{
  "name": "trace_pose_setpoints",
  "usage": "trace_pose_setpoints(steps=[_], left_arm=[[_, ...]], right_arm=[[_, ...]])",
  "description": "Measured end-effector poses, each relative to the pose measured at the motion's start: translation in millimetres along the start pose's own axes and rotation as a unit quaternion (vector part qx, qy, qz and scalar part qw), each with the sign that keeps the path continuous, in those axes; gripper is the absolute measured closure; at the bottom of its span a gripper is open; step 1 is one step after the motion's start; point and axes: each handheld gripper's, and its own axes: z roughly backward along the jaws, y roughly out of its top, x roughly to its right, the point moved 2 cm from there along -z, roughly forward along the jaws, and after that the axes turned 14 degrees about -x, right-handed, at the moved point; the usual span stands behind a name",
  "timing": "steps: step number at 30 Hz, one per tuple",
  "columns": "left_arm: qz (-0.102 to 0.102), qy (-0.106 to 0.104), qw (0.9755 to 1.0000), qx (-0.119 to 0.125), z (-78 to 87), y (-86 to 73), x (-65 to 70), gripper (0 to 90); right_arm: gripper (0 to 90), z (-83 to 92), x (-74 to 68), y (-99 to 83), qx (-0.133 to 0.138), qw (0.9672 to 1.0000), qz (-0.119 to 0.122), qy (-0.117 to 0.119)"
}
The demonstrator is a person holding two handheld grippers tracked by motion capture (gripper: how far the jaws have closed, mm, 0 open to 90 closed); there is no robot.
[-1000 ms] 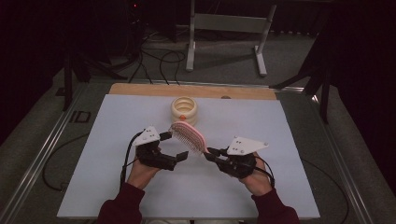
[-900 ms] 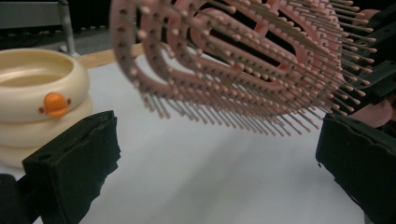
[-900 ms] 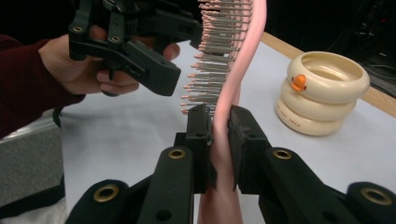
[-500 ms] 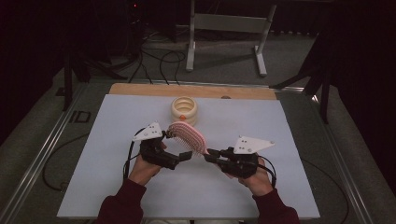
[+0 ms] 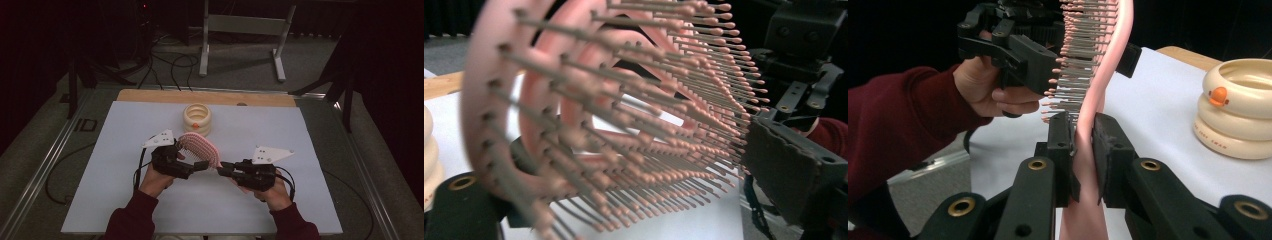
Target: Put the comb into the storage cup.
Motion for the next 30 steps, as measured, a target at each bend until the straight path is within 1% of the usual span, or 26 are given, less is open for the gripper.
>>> trace_pose_setpoints(steps=[3, 7, 9, 10, 11, 12, 18, 19, 22, 25, 27, 30], left_arm=[[-0.003, -0.001, 1.0, -0.008, 0.4, -0.3, 1.2, 17.1], [0.002, -0.007, 0.9999, -0.012, 0.4, -0.7, 1.5, 19.1], [0.003, -0.013, 0.9999, -0.008, 1.2, -0.3, 2.5, 21.6], [0.005, -0.009, 0.9999, -0.005, 2.7, 0.0, 2.9, 24.5], [0.006, -0.012, 0.9999, -0.001, 3.8, 0.3, 3.2, 29.4], [0.007, -0.011, 0.9999, -0.002, 4.4, 0.5, 3.5, 30.9], [-0.002, -0.012, 0.9999, -0.004, 5.9, -0.4, 3.9, 36.0], [-0.002, -0.012, 0.9999, -0.003, 5.9, -0.3, 3.8, 37.9], [0.001, -0.017, 0.9999, 0.002, 5.7, 0.0, 3.2, 40.0], [0.002, -0.019, 0.9998, 0.004, 5.4, 0.1, 3.0, 42.4], [0.001, -0.017, 0.9998, 0.006, 5.2, 0.3, 3.8, 44.4], [-0.002, -0.017, 0.9998, 0.011, 5.7, 0.8, 4.6, 49.8]], right_arm=[[79.5, -0.5, 2.2, -1.7, -0.001, 0.9999, -0.008, 0.01], [79.5, -1.4, 3.7, -3.4, -0.005, 0.9999, -0.008, 0.01], [79.4, -2.1, 5.2, -4.9, -0.006, 0.9998, -0.012, 0.015], [79.3, -2.6, 6.0, -5.6, -0.009, 0.9998, -0.013, 0.013], [79.2, -3.1, 6.7, -6.4, -0.012, 0.9997, -0.015, 0.012], [79.1, -3.3, 7.9, -7.3, -0.011, 0.9996, -0.018, 0.016], [78.6, -3.6, 11.9, -9.3, -0.011, 0.9991, -0.029, 0.028], [78.1, -3.7, 14.8, -10.2, -0.009, 0.9988, -0.033, 0.034], [77.6, -3.5, 17.4, -10.9, -0.008, 0.9984, -0.039, 0.04], [76.7, -3.6, 19.0, -10.9, -0.009, 0.9981, -0.046, 0.041], [76.0, -3.8, 21.0, -11.4, -0.011, 0.9979, -0.049, 0.041], [74.8, -5.2, 22.9, -12.0, -0.016, 0.9977, -0.053, 0.038]])
